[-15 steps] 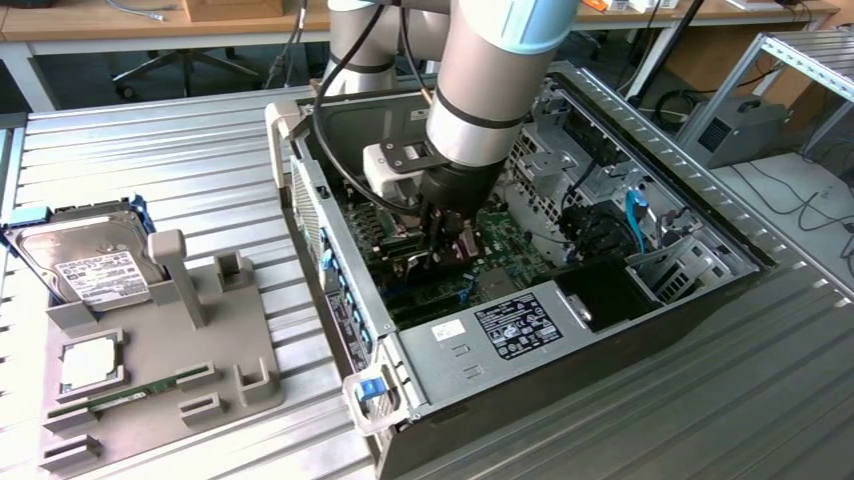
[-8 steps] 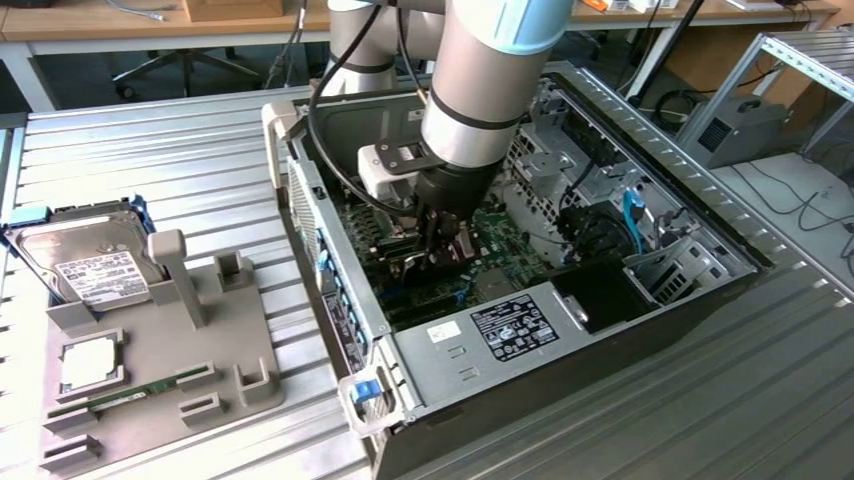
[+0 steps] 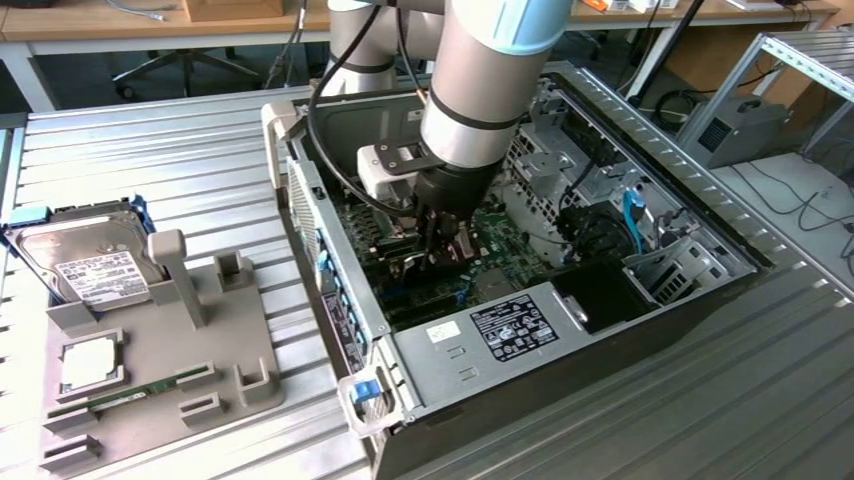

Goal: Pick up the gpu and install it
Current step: 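Insert the gpu into the slot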

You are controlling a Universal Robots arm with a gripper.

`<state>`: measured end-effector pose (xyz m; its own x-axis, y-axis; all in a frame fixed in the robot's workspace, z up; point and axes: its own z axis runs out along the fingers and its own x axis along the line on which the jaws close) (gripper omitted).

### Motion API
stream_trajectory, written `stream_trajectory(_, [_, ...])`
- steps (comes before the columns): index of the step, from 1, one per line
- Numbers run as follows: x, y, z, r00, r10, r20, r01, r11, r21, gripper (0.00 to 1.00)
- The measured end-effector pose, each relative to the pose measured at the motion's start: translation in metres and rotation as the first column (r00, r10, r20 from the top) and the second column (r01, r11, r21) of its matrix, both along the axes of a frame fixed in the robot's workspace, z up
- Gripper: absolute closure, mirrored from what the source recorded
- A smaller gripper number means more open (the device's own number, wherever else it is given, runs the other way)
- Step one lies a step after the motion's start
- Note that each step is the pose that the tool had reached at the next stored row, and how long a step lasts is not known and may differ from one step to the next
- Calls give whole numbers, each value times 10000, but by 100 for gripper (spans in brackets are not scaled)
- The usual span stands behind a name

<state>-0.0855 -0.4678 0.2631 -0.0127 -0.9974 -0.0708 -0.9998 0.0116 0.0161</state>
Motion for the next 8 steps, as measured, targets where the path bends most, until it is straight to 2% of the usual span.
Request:
stream_trajectory(4, [-1,0,0,10000,-1,-3,1,10000,2,74])
stream_trajectory(5, [-2,2,-8,10000,-5,4,5,10000,23,73])
stream_trajectory(6, [-2,1,-5,10000,-5,4,5,10000,11,73])
stream_trajectory(8, [0,0,0,10000,0,0,0,10000,1,60])
